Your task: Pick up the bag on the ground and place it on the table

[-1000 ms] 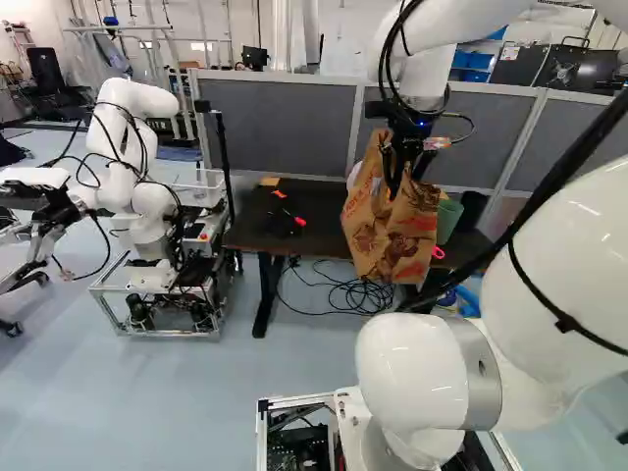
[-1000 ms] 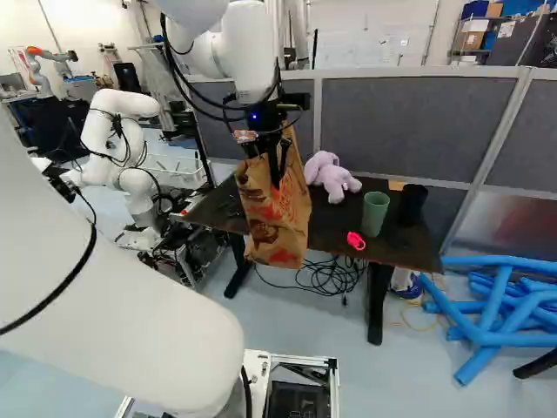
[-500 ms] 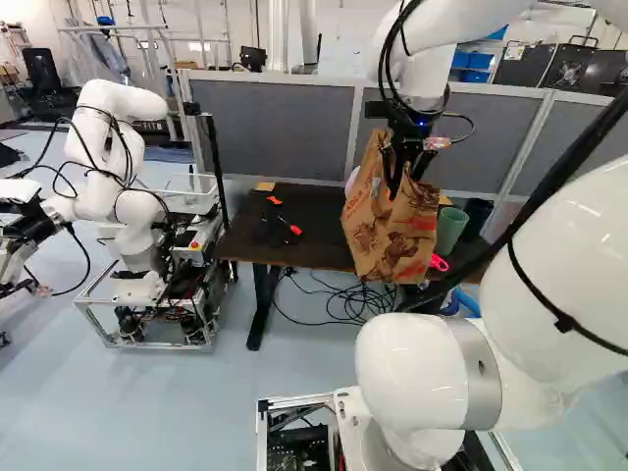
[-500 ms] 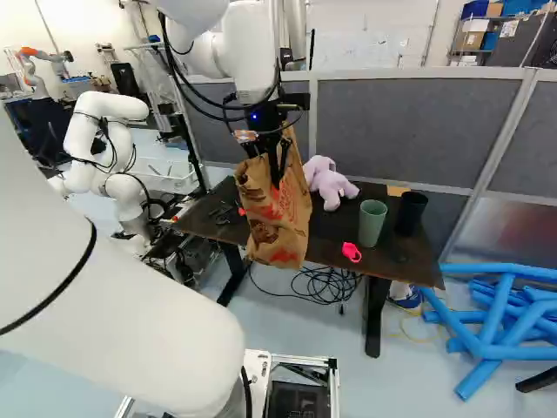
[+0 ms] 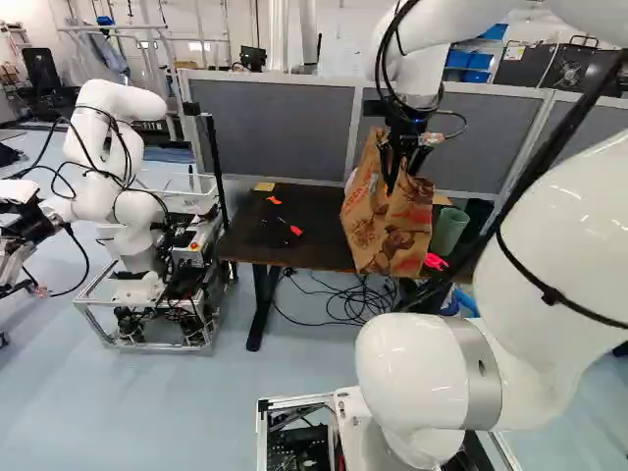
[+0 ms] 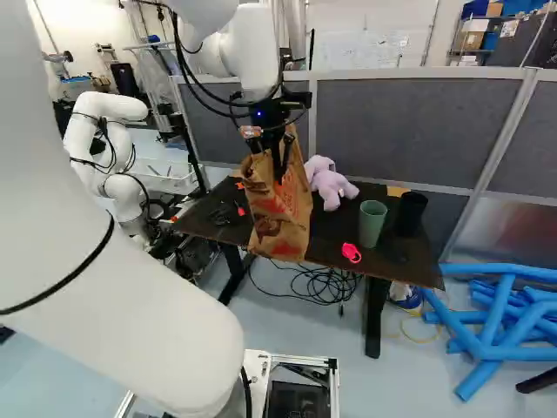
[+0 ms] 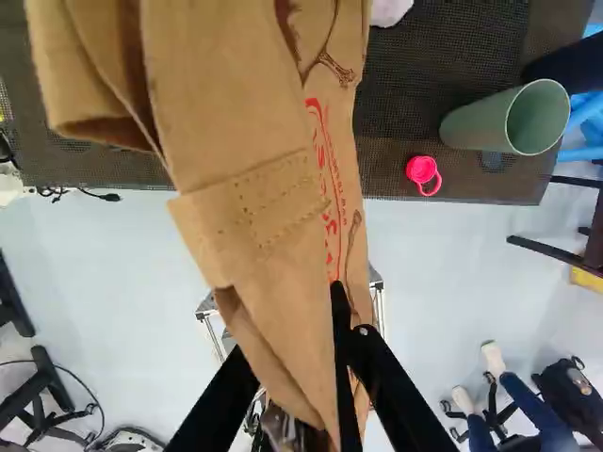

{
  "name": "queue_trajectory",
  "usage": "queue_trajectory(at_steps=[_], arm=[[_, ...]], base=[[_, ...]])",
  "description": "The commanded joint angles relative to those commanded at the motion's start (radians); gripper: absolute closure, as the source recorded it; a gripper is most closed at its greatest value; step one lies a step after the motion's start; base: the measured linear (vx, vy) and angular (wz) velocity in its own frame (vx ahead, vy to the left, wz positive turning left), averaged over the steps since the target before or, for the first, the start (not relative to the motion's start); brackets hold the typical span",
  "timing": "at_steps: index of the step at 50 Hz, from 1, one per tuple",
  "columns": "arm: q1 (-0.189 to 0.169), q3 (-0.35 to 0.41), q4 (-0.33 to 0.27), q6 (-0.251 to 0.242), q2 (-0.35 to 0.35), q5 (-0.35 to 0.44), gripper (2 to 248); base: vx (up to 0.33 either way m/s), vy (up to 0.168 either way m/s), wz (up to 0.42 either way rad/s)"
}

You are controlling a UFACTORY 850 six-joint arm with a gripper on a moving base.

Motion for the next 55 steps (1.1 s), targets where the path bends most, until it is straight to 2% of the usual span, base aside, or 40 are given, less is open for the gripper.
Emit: queue_trajectory(at_steps=[17, 35, 55], arm=[[0.011, -0.060, -0.012, 0.000, -0.063, 0.020, 224], [0.022, -0.127, -0.055, 0.000, -0.131, 0.040, 224], [0.042, -0.198, -0.102, 0.000, -0.251, 0.041, 224]], base=[[0.000, 0.000, 0.000], [0.000, 0.000, 0.000], [0.000, 0.000, 0.000]])
